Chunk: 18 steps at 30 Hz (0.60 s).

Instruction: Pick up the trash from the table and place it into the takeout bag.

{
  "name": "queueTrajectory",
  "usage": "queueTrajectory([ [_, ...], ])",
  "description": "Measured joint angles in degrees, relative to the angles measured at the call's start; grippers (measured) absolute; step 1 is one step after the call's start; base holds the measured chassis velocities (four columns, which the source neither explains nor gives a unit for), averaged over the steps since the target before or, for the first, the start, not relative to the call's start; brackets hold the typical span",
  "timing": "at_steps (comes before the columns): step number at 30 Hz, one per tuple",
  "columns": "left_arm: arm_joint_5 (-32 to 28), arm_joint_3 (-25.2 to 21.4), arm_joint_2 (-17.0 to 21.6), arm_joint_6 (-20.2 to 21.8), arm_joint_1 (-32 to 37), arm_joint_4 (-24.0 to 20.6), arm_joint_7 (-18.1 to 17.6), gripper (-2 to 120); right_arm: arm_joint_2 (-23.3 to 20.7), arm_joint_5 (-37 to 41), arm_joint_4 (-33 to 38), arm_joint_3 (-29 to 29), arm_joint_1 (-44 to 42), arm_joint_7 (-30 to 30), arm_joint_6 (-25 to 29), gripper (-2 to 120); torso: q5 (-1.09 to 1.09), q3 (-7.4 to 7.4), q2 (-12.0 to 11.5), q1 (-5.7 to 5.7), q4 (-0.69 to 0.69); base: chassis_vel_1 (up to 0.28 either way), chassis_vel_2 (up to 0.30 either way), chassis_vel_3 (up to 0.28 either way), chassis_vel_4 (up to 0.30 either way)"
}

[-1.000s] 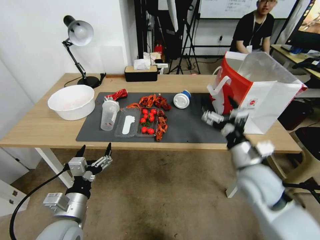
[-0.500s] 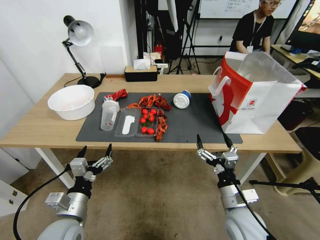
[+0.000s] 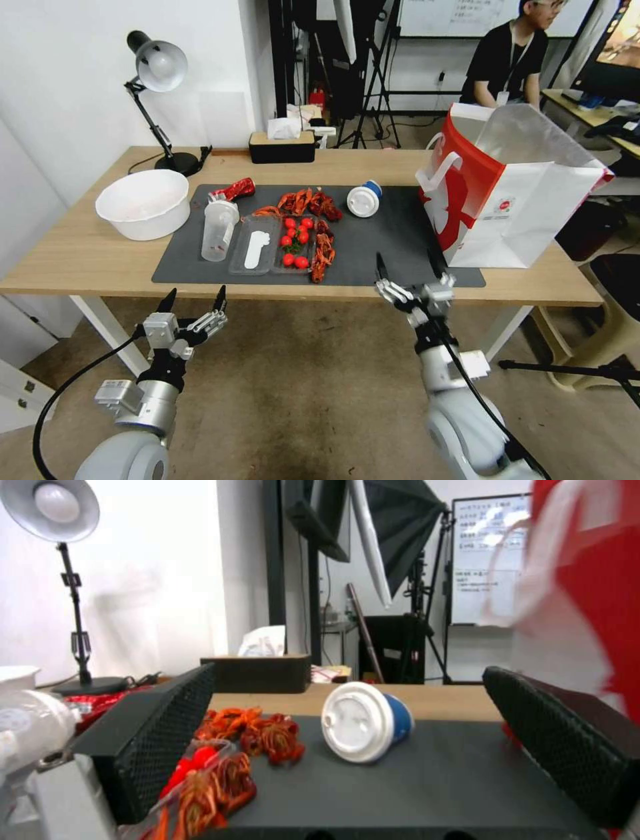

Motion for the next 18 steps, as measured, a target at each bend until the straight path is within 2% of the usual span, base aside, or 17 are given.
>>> queueTrajectory([
  [5, 0.0, 0.0, 0.1, 0.1, 0.0, 0.3, -0.1, 100, 0.0, 0.9, -5.0, -2.7, 7.6, 2.7, -2.7, 100, 0.0, 0.0, 0.0, 0.0, 0.0, 0.0, 0.0, 0.0, 0.0],
  [8, 0.0, 0.1, 0.0, 0.1, 0.0, 0.6, -0.1, 100, 0.3, 2.5, -8.1, -5.6, 14.3, 8.1, -7.0, 100, -0.02, 0.01, 0.0, 0.0, 0.0, 0.0, 0.0, 0.0, 0.0],
  [9, 0.0, 0.1, 0.0, 0.1, 0.0, 0.6, -0.1, 100, 0.3, 2.5, -8.1, -5.6, 14.3, 8.1, -7.0, 100, -0.02, 0.01, 0.0, 0.0, 0.0, 0.0, 0.0, 0.0, 0.0],
  [12, 0.0, -0.1, -0.1, 0.1, -0.1, 0.8, -0.1, 100, 1.7, 5.1, -11.1, -8.8, 19.9, 14.6, -12.3, 100, -0.01, 0.0, 0.0, 0.0, 0.01, 0.0, 0.0, 0.0, 0.0],
  [13, 0.0, -0.1, -0.1, 0.1, -0.1, 0.8, -0.1, 100, 1.7, 5.1, -11.1, -8.8, 19.9, 14.6, -12.3, 100, -0.01, 0.0, 0.0, 0.0, 0.01, 0.0, 0.0, 0.0, 0.0],
  [16, -0.1, -0.5, 0.0, 0.1, 0.0, 0.8, -0.1, 100, 4.0, 5.9, -14.4, -12.0, 24.9, 19.9, -18.0, 100, -0.01, 0.0, 0.0, 0.0, 0.0, 0.0, 0.0, 0.0, 0.0],
  [18, -0.2, -0.6, 0.0, 0.1, 0.1, 0.8, -0.1, 100, 4.6, 6.5, -15.4, -12.9, 26.5, 21.6, -19.9, 100, -0.01, 0.0, 0.0, 0.0, 0.0, 0.0, 0.0, 0.0, 0.0],
])
